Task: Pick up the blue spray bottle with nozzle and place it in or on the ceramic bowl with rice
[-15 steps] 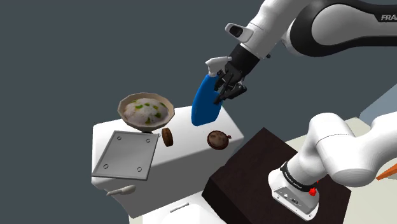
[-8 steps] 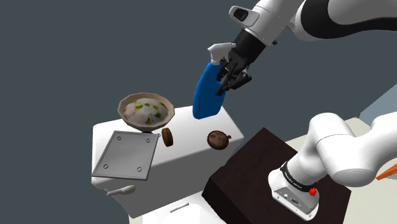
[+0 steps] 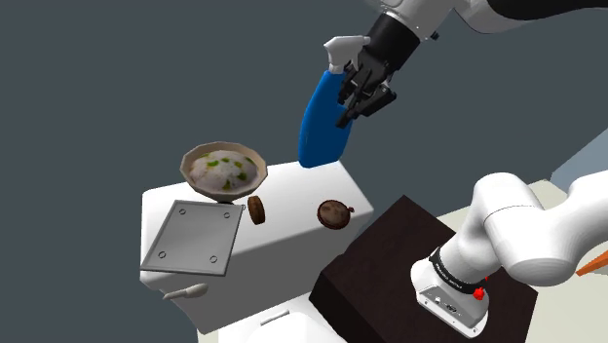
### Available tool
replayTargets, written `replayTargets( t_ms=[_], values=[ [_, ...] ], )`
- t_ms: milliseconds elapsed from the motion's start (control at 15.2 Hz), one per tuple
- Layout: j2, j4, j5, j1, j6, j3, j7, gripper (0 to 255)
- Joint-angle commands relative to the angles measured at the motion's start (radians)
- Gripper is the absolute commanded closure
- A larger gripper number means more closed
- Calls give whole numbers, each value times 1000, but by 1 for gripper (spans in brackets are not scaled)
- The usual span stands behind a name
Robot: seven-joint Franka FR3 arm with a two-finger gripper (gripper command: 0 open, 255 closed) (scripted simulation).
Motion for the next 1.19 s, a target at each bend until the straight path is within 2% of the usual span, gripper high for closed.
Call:
replayTargets(
  t_ms=[0,264,726,1122],
  values=[
    [9,33,-1,1,-23,0,6,255],
    [19,85,-4,3,-64,0,17,255],
    [290,278,34,44,17,1,16,255],
    [527,496,68,66,35,-3,16,255]
  ],
)
